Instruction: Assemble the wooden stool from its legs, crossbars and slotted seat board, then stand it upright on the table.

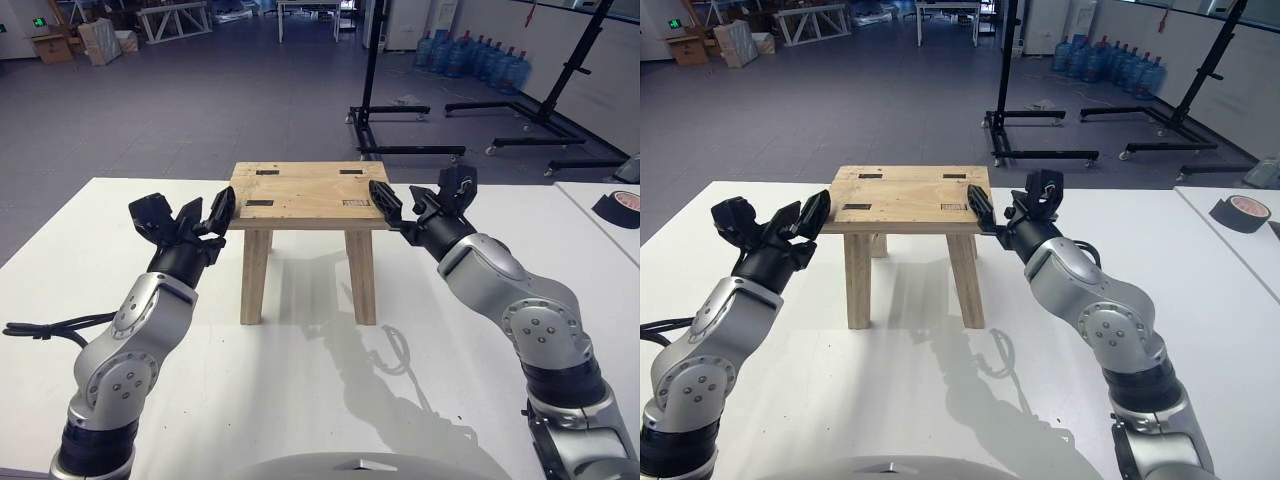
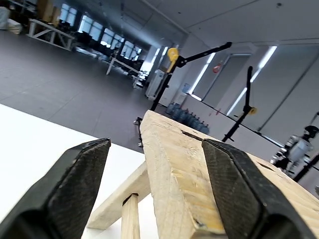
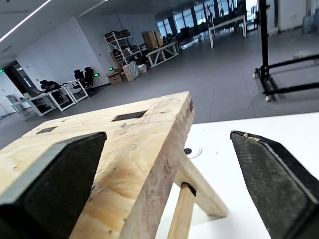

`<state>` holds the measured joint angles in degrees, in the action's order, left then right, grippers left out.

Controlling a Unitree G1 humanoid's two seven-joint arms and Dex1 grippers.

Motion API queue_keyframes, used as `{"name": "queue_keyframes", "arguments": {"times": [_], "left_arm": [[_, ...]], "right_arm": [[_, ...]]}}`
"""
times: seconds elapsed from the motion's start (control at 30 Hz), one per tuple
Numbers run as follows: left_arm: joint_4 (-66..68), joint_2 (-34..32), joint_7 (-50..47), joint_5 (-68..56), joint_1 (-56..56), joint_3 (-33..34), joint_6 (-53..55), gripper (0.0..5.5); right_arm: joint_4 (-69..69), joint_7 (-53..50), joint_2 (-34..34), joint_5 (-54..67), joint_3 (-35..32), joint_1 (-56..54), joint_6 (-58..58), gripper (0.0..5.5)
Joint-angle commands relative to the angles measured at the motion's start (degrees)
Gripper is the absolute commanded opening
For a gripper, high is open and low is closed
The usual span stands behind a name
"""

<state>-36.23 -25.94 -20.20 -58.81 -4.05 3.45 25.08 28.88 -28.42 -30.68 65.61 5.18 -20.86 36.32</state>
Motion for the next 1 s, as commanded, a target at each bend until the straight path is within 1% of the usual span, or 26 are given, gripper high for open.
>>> {"name": "queue_keyframes", "arguments": {"times": [0.03,0.17,0.23,0.27,0.3,0.37,0.4,0.43,0.47,0.53,0.6,0.67,0.87,1.0], "left_arm": [[0.3,-2.9,5.7,6.7,-0.2,1.4,0.8,3.33],[0.1,-4.7,12.8,14.2,-0.8,2.1,-0.9,3.33],[-0.6,-5.3,18.1,15.8,-1.4,2.4,-2.7,3.33],[-0.6,-5.8,20.1,18.0,-1.6,2.6,-4.0,3.33],[0.0,-7.2,21.8,22.9,-1.5,2.0,-6.0,3.33],[1.3,-9.8,24.2,36.5,0.4,-1.0,-12.9,3.33],[1.6,-9.5,25.0,41.0,1.5,-2.4,-15.9,3.33],[1.8,-7.6,25.3,41.8,2.4,-2.8,-17.5,3.33],[2.1,-5.8,25.4,42.0,2.8,-2.8,-18.6,3.33],[5.2,-1.5,25.2,39.0,2.7,-0.3,-19.8,3.33],[12.2,1.6,23.8,36.1,1.2,5.5,-20.2,3.33],[18.9,2.2,23.2,37.0,-0.3,8.9,-20.3,3.33],[31.5,3.0,26.7,46.2,-2.0,5.0,-25.4,3.33],[39.3,5.1,28.4,48.5,-4.3,4.4,-30.1,3.33]], "right_arm": [[0.1,4.1,2.2,-4.8,-1.8,0.7,-0.3,4.51],[-3.6,10.9,6.4,-6.0,-11.1,0.7,-7.7,4.51],[-5.0,17.7,6.3,-6.9,-13.6,2.5,-9.9,4.51],[-5.0,20.6,5.9,-8.3,-13.9,3.3,-10.7,4.51],[-4.9,23.2,5.7,-10.1,-14.0,3.9,-11.7,4.51],[-2.7,28.8,4.6,-18.5,-10.3,5.4,-15.5,4.51],[-1.1,30.8,4.9,-22.5,-8.2,6.7,-17.7,4.51],[0.1,31.5,6.0,-25.7,-6.5,7.9,-19.6,4.51],[0.3,31.7,7.4,-28.0,-5.7,8.8,-21.2,4.51],[-2.6,28.6,10.2,-35.4,-5.7,10.1,-24.7,4.51],[-9.0,24.8,11.5,-45.3,-5.4,10.3,-28.0,4.51],[-14.8,23.5,13.1,-51.3,-5.1,10.4,-31.6,4.51],[-21.2,23.9,16.8,-58.2,-5.4,12.0,-38.2,4.51],[-22.5,24.8,18.7,-59.7,-5.7,14.5,-39.9,4.51]]}}
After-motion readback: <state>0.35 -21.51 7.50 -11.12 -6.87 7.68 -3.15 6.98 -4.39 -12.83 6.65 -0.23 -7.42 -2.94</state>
